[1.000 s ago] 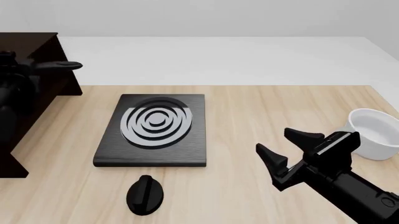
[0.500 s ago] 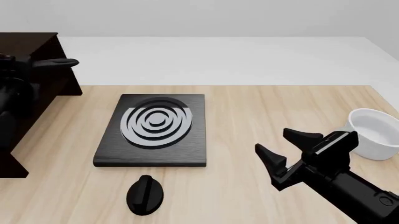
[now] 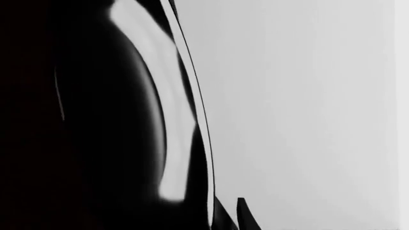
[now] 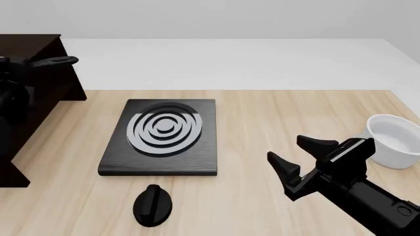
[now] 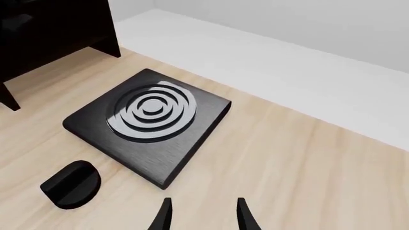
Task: Put the frying pan on the cabinet shelf.
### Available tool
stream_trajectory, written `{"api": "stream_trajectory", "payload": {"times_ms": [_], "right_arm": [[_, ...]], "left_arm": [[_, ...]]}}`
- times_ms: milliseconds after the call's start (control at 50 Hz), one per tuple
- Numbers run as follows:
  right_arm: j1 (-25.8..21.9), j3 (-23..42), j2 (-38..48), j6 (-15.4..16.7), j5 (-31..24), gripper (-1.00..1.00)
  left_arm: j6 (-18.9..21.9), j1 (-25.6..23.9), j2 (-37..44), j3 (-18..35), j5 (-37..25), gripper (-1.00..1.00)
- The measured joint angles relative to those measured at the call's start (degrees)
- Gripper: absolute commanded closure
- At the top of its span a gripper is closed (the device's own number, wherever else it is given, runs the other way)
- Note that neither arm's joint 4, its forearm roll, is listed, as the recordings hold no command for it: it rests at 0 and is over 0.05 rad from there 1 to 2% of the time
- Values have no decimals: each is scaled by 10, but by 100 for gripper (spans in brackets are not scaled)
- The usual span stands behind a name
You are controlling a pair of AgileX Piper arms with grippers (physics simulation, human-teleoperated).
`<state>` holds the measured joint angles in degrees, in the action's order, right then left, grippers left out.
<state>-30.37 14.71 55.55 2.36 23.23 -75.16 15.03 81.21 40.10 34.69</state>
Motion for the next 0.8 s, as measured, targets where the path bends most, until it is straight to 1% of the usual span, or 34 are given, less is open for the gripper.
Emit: {"api": "stream_trajectory", "payload": {"times_ms": [360, 800], "right_arm": [[1, 0, 0, -1, 0, -100], [2, 0, 0, -2, -1, -100]], "left_arm": [[18, -5, -38, -29, -6, -100], [23, -16, -88, -85, 6, -100]]}}
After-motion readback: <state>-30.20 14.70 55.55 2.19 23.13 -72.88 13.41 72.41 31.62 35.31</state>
